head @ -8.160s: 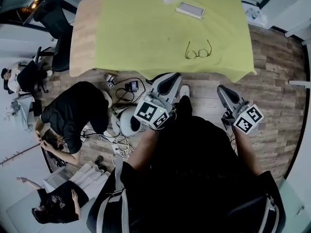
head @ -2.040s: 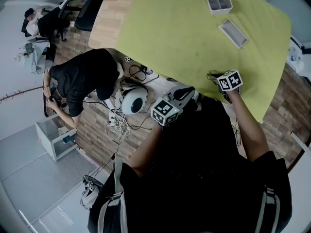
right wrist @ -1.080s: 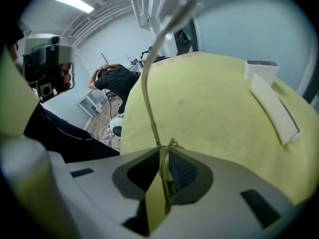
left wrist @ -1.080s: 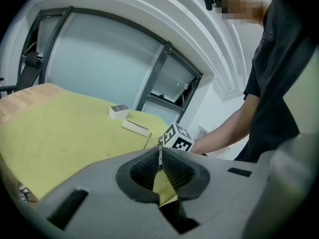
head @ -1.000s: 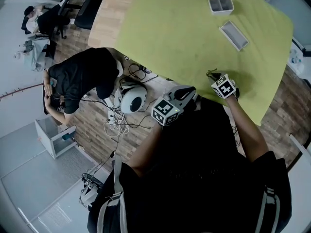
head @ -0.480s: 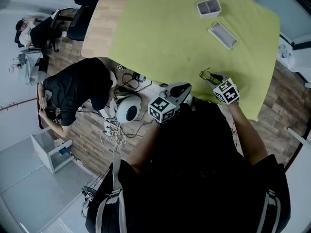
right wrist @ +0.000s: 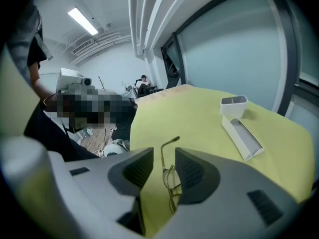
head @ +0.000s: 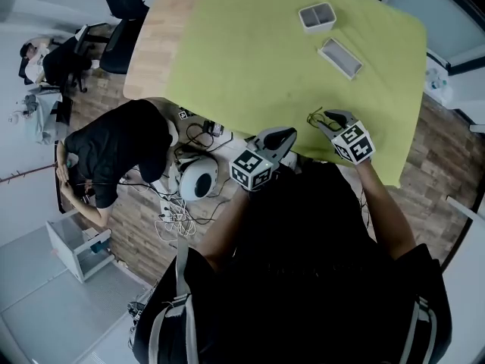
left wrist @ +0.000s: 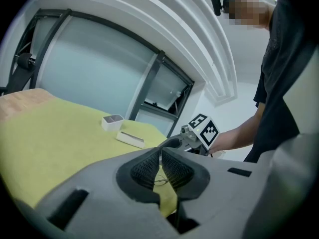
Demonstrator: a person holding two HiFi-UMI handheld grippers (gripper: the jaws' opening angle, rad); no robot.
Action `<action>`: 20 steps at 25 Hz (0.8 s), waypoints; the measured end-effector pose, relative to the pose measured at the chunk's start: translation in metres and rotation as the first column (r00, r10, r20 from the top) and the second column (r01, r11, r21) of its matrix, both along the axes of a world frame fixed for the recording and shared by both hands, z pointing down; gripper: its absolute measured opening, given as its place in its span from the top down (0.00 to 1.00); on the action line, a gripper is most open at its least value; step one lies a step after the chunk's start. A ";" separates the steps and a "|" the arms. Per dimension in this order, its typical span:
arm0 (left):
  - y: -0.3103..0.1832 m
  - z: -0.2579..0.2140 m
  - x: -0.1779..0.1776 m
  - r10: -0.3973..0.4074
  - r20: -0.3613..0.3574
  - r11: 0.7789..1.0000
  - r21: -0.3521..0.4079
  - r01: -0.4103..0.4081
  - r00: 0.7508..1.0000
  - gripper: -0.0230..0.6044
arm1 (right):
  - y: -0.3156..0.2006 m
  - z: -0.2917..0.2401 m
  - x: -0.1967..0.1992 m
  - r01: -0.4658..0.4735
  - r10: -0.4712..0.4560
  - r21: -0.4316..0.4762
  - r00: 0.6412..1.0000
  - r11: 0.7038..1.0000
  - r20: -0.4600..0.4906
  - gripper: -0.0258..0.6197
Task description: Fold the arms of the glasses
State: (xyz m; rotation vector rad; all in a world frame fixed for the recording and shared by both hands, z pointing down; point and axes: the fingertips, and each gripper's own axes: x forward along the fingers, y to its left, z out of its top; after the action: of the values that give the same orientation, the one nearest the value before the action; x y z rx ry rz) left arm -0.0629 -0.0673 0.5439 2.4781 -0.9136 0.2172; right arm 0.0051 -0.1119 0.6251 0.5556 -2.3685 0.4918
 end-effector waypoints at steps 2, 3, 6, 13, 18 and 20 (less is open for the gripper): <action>0.000 0.000 0.000 0.000 0.001 1.000 -0.001 0.000 1.000 0.91 | -0.003 -0.002 -0.001 -0.005 0.005 0.000 1.000 1.000 0.002 0.79; 0.000 0.000 0.000 -0.002 0.001 1.000 -0.003 0.002 1.000 0.91 | -0.005 -0.004 -0.001 -0.006 0.006 0.002 1.000 1.000 0.004 0.79; 0.001 0.002 0.000 -0.010 -0.001 1.000 -0.005 0.010 1.000 0.91 | -0.012 -0.008 -0.002 -0.008 0.008 0.007 1.000 1.000 0.013 0.79; 0.005 0.003 -0.006 -0.041 -0.001 0.999 -0.007 0.041 0.999 0.91 | -0.021 -0.008 -0.008 0.014 -0.014 0.021 1.000 1.000 -0.003 0.79; 0.004 0.004 -0.008 -0.064 -0.002 0.998 -0.009 0.064 0.998 0.91 | -0.026 -0.007 -0.009 0.026 -0.026 0.031 1.000 0.999 -0.011 0.84; 0.005 0.004 -0.008 -0.065 -0.004 0.998 -0.012 0.065 0.998 0.91 | -0.025 -0.008 -0.008 0.030 -0.029 0.030 1.000 0.999 -0.009 0.87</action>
State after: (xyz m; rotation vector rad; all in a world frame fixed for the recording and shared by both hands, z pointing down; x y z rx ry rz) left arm -0.0707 -0.0622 0.5475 2.4331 -0.9868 0.1950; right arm -0.0024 -0.1370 0.6173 0.5344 -2.3759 0.4407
